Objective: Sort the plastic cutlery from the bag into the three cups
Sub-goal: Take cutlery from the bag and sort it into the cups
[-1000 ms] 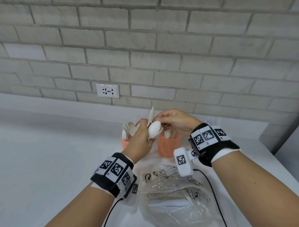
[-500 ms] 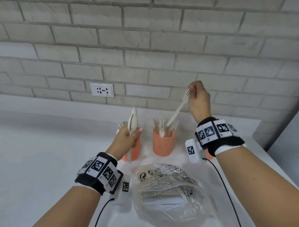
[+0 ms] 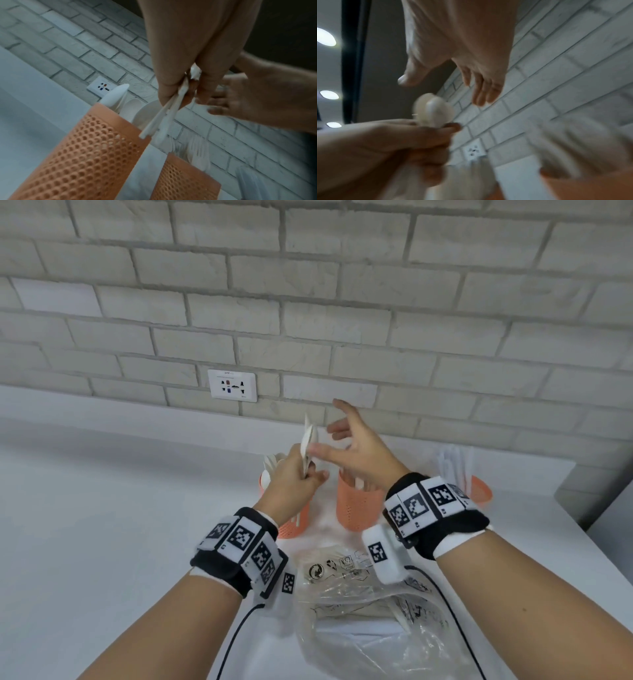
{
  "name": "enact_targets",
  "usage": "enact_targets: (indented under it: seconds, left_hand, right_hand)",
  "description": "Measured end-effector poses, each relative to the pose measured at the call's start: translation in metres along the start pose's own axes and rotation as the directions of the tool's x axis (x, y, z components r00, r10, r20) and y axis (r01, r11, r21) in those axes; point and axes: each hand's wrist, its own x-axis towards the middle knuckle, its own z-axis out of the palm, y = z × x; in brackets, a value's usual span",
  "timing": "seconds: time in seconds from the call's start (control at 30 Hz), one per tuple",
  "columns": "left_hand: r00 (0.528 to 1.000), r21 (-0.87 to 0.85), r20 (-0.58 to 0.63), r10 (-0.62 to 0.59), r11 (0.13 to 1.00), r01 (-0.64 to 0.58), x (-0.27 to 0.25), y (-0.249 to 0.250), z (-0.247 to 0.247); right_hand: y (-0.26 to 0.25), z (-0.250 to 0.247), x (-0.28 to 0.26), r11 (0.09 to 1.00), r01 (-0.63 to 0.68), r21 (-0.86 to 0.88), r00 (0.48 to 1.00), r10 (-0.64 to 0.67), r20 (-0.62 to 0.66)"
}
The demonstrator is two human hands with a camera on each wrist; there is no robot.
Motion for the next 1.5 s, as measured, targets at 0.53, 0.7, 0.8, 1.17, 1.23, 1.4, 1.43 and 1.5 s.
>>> enact_targets:
  seconds: [0.53,0.7,0.8,1.17,1.23,1.4,1.43,1.5]
  left_hand:
    - [0.973,0.078,0.05,-0.223,0.973,0.219,0.005,-0.044,-0.062]
    - [0.972,0.058,0.008,-0.234,0.971,0.233,0.009,-0.062,-0.046]
    - [0.975,0.077,0.008,-0.223,0.972,0.221,0.014,-0.067,-0.044]
    - [0.959,0.062,0.172,-0.224,0.974,0.217,0.017,-0.074,-0.052]
    - [0.96,0.067,0.173,-0.219,0.975,0.21,0.016,-0.07,-0.052]
    - [0.964,0.056,0.159,-0.212,0.977,0.206,0.015,-0.067,-0.05]
    - [0.965,0.055,0.155,-0.211,0.977,0.204,0.015,-0.068,-0.05]
    - [0.968,0.061,0.141,-0.209,0.978,0.202,0.015,-0.07,-0.05]
  right_hand:
    - [0.004,0.035,0.038,0.789,0.173,0.59,0.902,0.114,-0.417]
    - [0.009,0.061,0.047,0.863,0.21,0.459,0.929,-0.03,-0.368]
    - [0.018,0.074,0.047,0.922,0.197,0.333,0.941,-0.083,-0.328]
    - [0.022,0.07,0.045,0.984,0.167,-0.069,0.974,-0.176,-0.146]
    - [0.02,0.066,0.041,0.986,0.166,0.014,0.985,-0.166,-0.05]
    - [0.023,0.066,0.041,0.989,0.14,0.04,0.99,-0.14,0.01]
    - [0.024,0.066,0.042,0.991,0.137,0.01,0.99,-0.137,0.015]
    - [0.026,0.068,0.042,0.992,0.126,0.024,0.992,-0.126,0.007]
